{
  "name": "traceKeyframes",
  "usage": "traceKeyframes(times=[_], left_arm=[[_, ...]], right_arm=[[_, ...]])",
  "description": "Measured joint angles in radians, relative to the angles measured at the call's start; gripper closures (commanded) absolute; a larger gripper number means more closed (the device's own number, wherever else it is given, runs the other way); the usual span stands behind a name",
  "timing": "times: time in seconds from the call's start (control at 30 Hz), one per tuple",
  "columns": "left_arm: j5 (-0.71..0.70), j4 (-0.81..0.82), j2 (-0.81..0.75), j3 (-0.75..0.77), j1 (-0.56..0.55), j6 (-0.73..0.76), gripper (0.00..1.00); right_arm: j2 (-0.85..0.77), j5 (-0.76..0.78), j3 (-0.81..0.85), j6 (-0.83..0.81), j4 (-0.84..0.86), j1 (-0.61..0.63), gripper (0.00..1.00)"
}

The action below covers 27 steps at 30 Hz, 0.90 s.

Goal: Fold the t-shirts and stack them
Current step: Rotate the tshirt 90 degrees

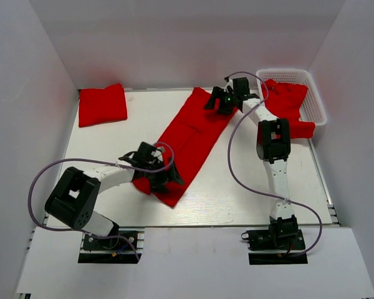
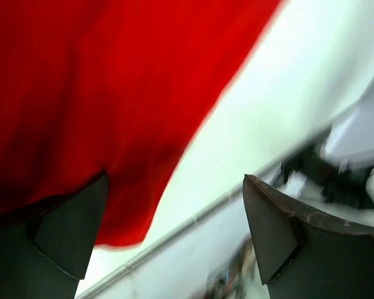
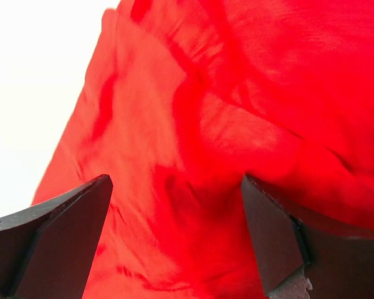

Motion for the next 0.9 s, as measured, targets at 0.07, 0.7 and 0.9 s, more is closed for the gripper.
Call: traceKeyframes(times=[0.07, 0.7, 0.9], left_arm=[[0.039, -0.011, 0.018, 0.009, -0.089, -0.018, 0.0], [-0.428, -0.417, 0.036, 0.647, -0.361, 0.194, 0.0], [-0.847, -0.472, -0.05, 0.521, -0.166, 0.149, 0.0]], right_arm=[[0.056, -0.05, 0.057, 0.035, 0.082, 0.006, 0.1], [-0.13, 0.061, 0.031, -0.111, 0.038, 0.106, 0.1], [-0.236, 0.173, -0.017, -0.117, -0.067, 0.175, 0.1]])
